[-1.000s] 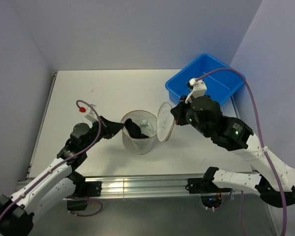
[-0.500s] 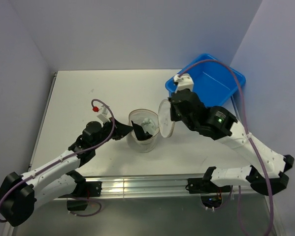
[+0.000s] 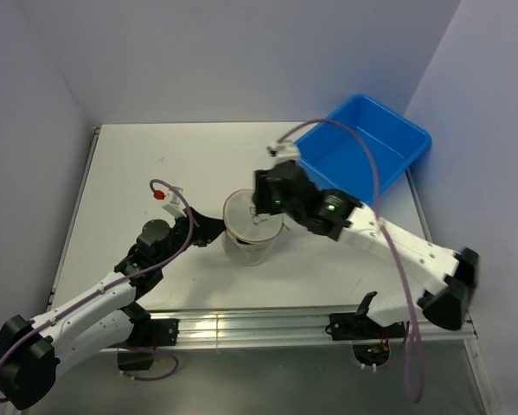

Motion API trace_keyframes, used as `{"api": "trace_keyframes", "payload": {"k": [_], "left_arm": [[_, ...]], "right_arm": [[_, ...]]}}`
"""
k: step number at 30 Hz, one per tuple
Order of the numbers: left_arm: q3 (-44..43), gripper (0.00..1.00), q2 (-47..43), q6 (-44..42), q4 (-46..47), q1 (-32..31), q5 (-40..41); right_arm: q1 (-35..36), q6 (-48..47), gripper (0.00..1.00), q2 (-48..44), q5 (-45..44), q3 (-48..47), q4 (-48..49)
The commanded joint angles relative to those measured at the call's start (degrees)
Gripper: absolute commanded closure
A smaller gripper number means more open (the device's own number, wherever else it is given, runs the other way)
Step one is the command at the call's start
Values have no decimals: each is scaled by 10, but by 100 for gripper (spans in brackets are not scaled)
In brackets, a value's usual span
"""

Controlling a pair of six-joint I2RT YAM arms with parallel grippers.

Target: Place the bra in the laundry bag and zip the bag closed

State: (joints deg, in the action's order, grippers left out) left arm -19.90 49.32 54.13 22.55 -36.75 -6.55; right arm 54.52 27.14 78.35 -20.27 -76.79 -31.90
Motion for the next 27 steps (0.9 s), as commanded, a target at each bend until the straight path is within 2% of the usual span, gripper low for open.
{"api": "trace_keyframes", "payload": {"k": [1, 2, 3, 5, 7, 8, 12, 18, 21, 27], "left_arm": [[1, 100, -1, 4, 42, 11, -10], [0, 100, 2, 3, 46, 12, -17], [0, 100, 4, 0, 46, 14, -18], [1, 100, 5, -6, 48, 16, -16], [-1, 100, 10, -5, 52, 22, -22], [-4, 100, 11, -8, 56, 24, -28], [-14, 100, 19, -28, 67, 31, -38], [-34, 100, 49, -47, 85, 43, -67], [-44, 100, 60, -50, 86, 48, -80], [-54, 100, 82, -53, 104, 62, -101]], "right_arm": [[-74, 61, 42, -135, 17, 110, 104], [-87, 83, 42, -156, 42, 191, 125], [-109, 94, 42, -195, 55, 228, 172], [-127, 132, 40, -226, 75, 316, 204], [-147, 160, 38, -258, 91, 350, 234], [-154, 168, 31, -265, 100, 380, 249], [-201, 199, 28, -254, 217, 422, 348], [-260, 237, 29, -206, 325, 450, 446], [-268, 246, 29, -212, 343, 466, 474], [-280, 238, 28, -218, 343, 471, 464]]}}
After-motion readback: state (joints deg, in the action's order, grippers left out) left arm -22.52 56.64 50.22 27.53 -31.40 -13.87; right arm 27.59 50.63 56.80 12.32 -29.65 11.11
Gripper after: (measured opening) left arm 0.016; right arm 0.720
